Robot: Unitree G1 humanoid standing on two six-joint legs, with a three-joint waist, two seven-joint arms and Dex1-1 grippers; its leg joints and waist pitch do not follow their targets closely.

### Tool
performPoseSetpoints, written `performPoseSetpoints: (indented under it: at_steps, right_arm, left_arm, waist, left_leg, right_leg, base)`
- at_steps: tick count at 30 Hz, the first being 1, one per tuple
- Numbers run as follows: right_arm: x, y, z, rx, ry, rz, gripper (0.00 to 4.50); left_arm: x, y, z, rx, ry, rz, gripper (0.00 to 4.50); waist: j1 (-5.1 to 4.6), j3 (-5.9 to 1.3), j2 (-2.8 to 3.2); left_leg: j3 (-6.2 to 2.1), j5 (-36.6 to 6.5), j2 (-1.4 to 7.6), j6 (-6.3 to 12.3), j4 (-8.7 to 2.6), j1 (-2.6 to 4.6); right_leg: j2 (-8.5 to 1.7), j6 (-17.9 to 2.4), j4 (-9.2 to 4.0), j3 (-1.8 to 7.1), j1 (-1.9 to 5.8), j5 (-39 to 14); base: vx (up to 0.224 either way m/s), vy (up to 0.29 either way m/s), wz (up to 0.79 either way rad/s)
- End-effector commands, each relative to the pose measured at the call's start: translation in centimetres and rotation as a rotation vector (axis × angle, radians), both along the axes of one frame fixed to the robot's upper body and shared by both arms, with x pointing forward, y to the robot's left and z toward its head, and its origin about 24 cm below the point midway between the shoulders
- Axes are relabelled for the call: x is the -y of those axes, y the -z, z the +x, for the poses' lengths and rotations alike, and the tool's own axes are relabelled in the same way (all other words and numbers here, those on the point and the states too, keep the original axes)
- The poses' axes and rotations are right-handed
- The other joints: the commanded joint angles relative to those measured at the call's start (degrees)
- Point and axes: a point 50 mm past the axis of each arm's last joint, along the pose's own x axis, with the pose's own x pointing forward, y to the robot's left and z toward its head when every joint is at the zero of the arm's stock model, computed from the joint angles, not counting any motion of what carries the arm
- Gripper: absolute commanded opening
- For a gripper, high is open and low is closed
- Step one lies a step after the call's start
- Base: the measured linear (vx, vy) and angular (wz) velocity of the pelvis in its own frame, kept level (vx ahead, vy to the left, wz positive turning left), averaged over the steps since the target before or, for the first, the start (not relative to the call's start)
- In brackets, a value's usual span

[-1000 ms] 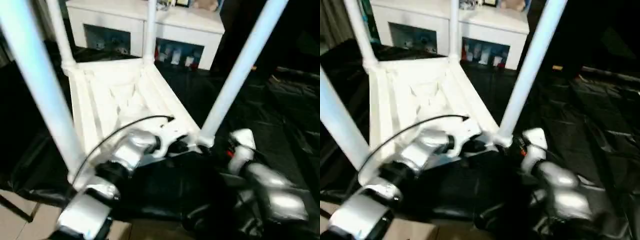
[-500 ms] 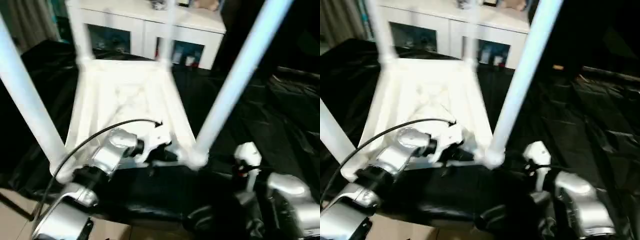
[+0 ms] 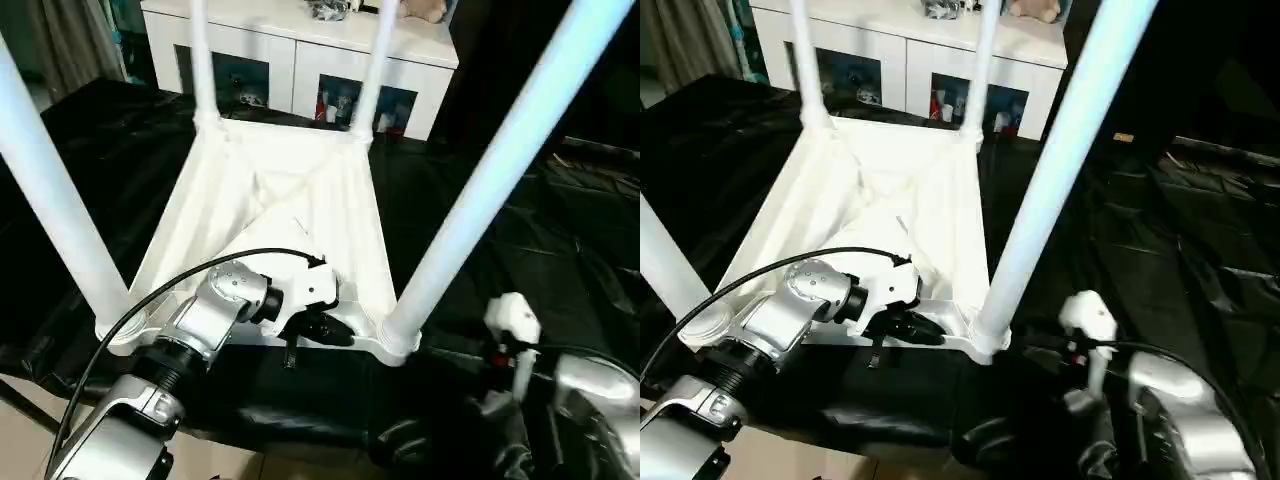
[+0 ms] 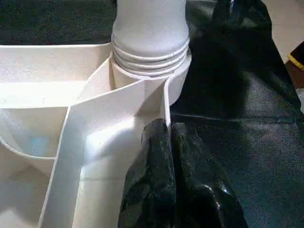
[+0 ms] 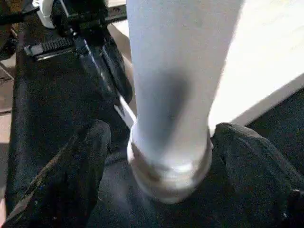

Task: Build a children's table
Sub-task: Rotate leg to tighten

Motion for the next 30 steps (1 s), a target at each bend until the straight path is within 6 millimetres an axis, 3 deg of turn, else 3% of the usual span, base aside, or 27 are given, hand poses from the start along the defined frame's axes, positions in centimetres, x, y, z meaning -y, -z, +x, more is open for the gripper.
performPoseSetpoints:
  at_steps: [1,4,8,9,15,24,30]
  right_arm:
    - [-0.2,0.3,0.5,0.011,0.008,-0.034,3.81]
    - [-0.8,0.9,1.2,0.018,0.025,-0.067,3.81]
    - [-1.3,1.2,1.5,0.020,0.016,-0.085,3.81]
    - [-1.4,1.3,1.6,0.019,0.016,-0.085,3.81]
    - [-1.3,1.4,1.8,0.017,0.024,-0.073,3.34]
    - [-1.9,1.5,1.5,0.002,0.044,0.007,2.77]
    - [-2.0,1.8,2.3,-0.013,0.233,0.098,2.72]
  left_arm:
    - [1.1,1.1,-1.2,-0.052,0.089,0.038,0.00]
    - [1.1,1.1,-1.1,-0.042,0.074,0.038,0.00]
    - [1.1,1.2,-1.0,-0.030,0.053,0.036,0.00]
    - [1.1,1.1,-0.9,-0.029,0.048,0.036,0.00]
    - [1.0,1.1,-0.9,-0.030,0.043,0.038,0.00]
    - [0.4,1.4,-1.2,-0.060,0.048,0.050,0.00]
    - [1.0,1.5,-0.7,-0.049,-0.031,0.014,0.00]
  waist:
    - [-0.45,-2.17,-0.07]
    - [-0.41,-2.28,-0.40]
    - [-0.24,-2.31,-0.24]
    - [-0.14,-2.31,-0.48]
    - [-0.22,-2.26,-0.51]
    - [-0.40,-2.36,-0.53]
    - [-0.85,-2.24,-0.38]
  left_leg:
    - [0.85,-13.5,-0.27,3.12,-3.82,-0.23]
    - [0.85,-11.7,-0.31,2.87,-3.71,-0.37]
    - [1.01,-11.1,-0.35,3.00,-3.59,-0.15]
    - [1.01,-10.9,-0.36,3.20,-3.54,-0.21]
    - [0.94,-12.4,-0.34,3.19,-3.63,-0.23]
    - [0.97,-11.6,-0.36,3.33,-3.53,-0.19]
    - [0.94,-13.2,-0.41,2.51,-3.69,-0.22]
  right_leg:
    - [-1.83,-8.6,-4.05,1.84,2.43,-14.8]
    - [-1.85,-9.2,-3.56,1.82,2.54,-12.5]
    - [-1.76,-9.8,-3.45,1.89,2.66,-10.5]
    - [-1.80,-9.8,-3.36,1.90,2.74,-10.4]
    - [-1.93,-8.9,-3.70,1.88,2.69,-13.5]
    - [-1.82,-9.5,-3.45,1.90,2.74,-11.6]
    - [-1.82,-9.3,-3.71,1.89,2.47,-13.9]
  base:
    - [0.000,0.000,0.00]
    - [0.000,0.000,0.00]
    - [0.000,0.000,0.00]
    - [0.000,0.000,0.00]
    - [0.000,0.000,0.00]
    - [0.000,0.000,0.00]
    - [0.000,0.000,0.00]
